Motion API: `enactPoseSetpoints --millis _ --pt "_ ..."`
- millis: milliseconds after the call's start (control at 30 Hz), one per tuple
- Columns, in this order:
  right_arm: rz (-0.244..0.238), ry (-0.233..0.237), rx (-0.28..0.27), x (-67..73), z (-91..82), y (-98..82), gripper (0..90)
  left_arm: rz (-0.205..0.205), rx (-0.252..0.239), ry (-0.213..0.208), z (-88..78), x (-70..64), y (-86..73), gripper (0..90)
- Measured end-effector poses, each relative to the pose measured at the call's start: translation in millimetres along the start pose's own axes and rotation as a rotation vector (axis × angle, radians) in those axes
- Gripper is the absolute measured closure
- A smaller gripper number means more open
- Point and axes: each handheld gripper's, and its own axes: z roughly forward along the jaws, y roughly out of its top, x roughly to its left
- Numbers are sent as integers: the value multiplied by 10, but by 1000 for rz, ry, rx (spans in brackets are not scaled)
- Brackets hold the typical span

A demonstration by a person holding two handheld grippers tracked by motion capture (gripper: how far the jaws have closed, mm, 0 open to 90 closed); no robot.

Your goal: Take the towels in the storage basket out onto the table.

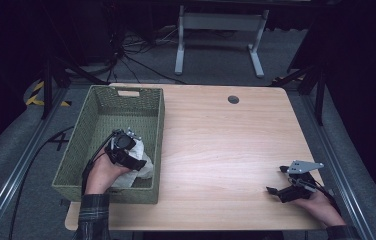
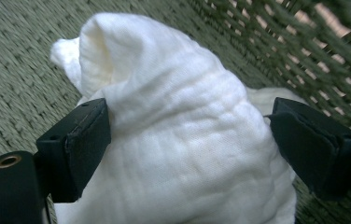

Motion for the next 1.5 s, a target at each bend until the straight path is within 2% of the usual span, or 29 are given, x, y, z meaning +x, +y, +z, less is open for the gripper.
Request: enactPoseSetpoints --millis 233,333,533,633,700,767,867,1033,1100,1200,1267,1367,1500 --pt "0 0 0 0 0 0 0 -17 72 7 128 -5 -10 125" --pt "0 0 0 1 0 0 0 -32 107 -5 173 -6 -16 124" --pt "-1 1 0 -1 -1 -1 0 -29 146 3 237 -26 -24 111" --pt "-1 1 0 -1 -1 -1 0 -6 168 24 270 -54 -23 123" --pt "-1 1 0 -1 -1 -1 0 -6 171 25 267 -55 -23 129" --pt "-1 1 0 -1 -1 -1 0 -18 179 28 259 -58 -23 172" --pt "-1 1 0 -1 -1 -1 0 -15 179 36 237 -61 -21 277" --pt "0 1 0 -1 -1 -1 1 -52 181 52 174 -42 -23 550" --pt "0 1 0 -1 -1 -1 0 -73 175 46 160 -31 -21 611" --pt "0 1 -1 -2 -1 -1 1 -99 156 31 121 -10 -21 644" --pt "0 1 -1 -2 -1 -1 1 -122 127 19 88 8 -25 654" --pt "0 1 -1 -2 -1 -1 1 -161 55 -10 6 50 -38 661" --pt "0 1 -1 -2 -1 -1 1 -185 -14 -25 -80 74 -47 662"
